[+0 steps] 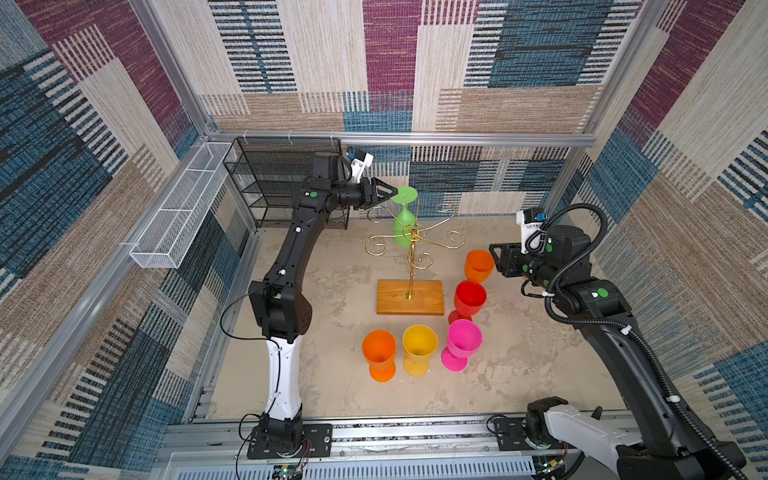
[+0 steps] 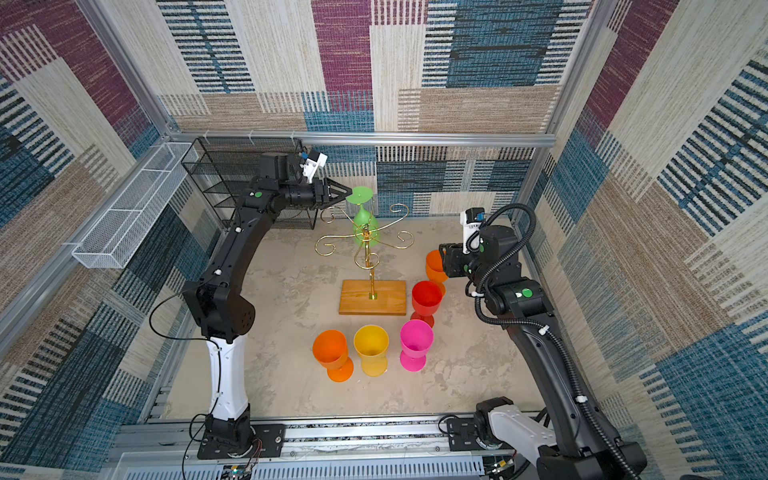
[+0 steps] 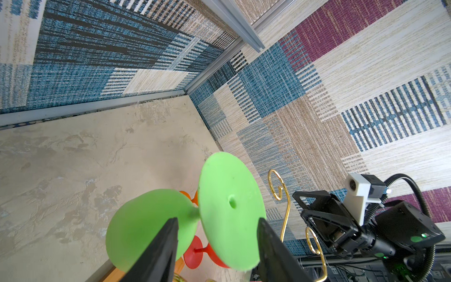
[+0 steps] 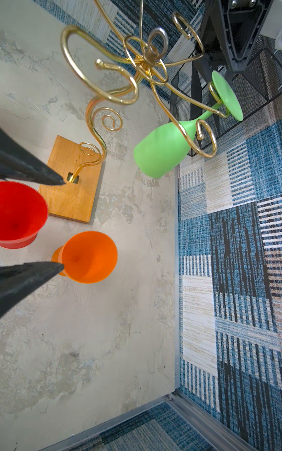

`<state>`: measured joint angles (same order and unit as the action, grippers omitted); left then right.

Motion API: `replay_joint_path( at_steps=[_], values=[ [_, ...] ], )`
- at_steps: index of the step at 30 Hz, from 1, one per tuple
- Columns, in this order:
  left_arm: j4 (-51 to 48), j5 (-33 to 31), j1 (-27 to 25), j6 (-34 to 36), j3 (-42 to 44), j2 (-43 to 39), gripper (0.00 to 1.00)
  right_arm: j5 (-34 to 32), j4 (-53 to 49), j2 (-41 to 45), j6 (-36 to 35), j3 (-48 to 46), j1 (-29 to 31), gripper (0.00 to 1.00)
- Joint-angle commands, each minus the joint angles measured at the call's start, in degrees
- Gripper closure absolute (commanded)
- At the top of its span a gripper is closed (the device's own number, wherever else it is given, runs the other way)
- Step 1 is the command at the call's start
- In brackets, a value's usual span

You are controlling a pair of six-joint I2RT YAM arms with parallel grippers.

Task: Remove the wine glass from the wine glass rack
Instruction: 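Move the left gripper to the green glass foot while the right rises, then close the left gripper on the foot of the green glass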

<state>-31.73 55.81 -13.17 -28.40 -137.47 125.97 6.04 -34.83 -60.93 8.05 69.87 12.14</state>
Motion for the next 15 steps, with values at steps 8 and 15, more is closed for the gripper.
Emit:
replay_joint_path(
  at_steps=[8, 15],
  values=[
    [3.6, 2.6, -0.1, -2.8, 0.0, 0.7, 0.57, 0.6, 2.9, -0.1, 0.2, -0.9, 0.0, 0.48],
    [6.6, 3.7, -0.1, -5.3, 0.9, 0.7, 0.64, 0.6, 3.2, -0.1, 0.3, -1.4, 0.1, 0.48]
  ],
)
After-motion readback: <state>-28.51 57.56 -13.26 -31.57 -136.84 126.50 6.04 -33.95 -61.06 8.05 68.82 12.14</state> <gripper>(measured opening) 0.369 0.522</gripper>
